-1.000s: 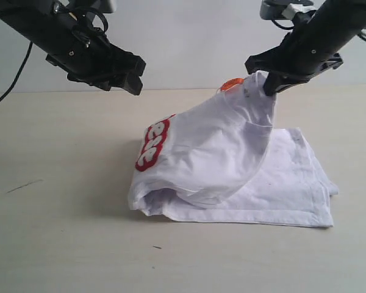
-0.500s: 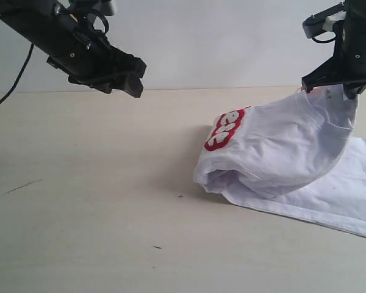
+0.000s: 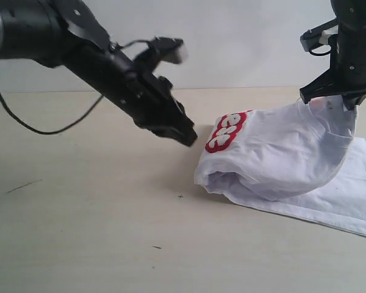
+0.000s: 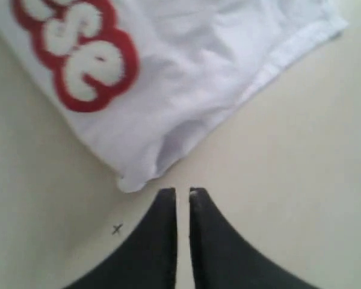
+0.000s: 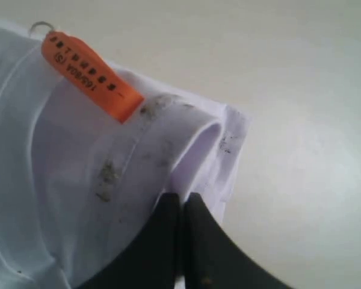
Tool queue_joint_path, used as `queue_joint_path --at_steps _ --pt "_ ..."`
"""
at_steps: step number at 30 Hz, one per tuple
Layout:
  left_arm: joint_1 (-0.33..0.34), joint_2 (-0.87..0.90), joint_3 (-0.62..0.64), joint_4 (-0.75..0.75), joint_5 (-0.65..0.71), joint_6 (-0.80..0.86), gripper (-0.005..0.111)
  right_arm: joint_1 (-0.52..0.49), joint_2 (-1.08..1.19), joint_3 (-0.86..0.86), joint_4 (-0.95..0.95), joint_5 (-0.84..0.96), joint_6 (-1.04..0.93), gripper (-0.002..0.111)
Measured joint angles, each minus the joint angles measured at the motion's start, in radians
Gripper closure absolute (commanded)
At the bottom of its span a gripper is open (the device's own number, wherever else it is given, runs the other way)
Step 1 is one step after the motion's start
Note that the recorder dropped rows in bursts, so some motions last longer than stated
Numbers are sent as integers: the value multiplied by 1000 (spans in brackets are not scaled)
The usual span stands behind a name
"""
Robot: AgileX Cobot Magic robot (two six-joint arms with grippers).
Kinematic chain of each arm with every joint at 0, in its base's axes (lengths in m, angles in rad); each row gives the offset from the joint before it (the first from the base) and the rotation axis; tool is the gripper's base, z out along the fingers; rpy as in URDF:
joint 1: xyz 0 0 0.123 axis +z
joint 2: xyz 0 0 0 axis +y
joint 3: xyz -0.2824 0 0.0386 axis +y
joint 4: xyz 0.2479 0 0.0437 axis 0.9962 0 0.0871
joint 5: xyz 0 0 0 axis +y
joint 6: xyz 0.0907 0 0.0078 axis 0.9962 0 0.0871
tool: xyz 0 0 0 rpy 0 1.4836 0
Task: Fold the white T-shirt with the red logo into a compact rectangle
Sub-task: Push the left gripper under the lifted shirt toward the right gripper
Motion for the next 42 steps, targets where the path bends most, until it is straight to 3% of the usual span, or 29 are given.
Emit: queue_joint_path --at_steps 7,14,19,25,30,31,34,42 --pt "-116 103 11 -25 -59 129 107 0 0 0 22 -6 -2 108" --pt "-191 198 11 -34 -261 136 107 0 0 0 41 -20 -10 108" --pt "-205 248 11 -37 -442 83 107 0 0 0 66 -24 -24 108" --pt "-203 275 11 -18 -522 17 107 0 0 0 81 -30 -32 108" --pt "-172 279 11 241 -513 -253 107 0 0 0 89 -30 -37 108" --pt "-163 283 11 390 -488 -397 107 0 0 0 90 -32 -37 108" --pt "-155 283 5 536 -459 -545 107 0 0 0 94 -37 -37 108" --pt "-113 262 32 600 -413 -665 107 0 0 0 166 -48 -91 108"
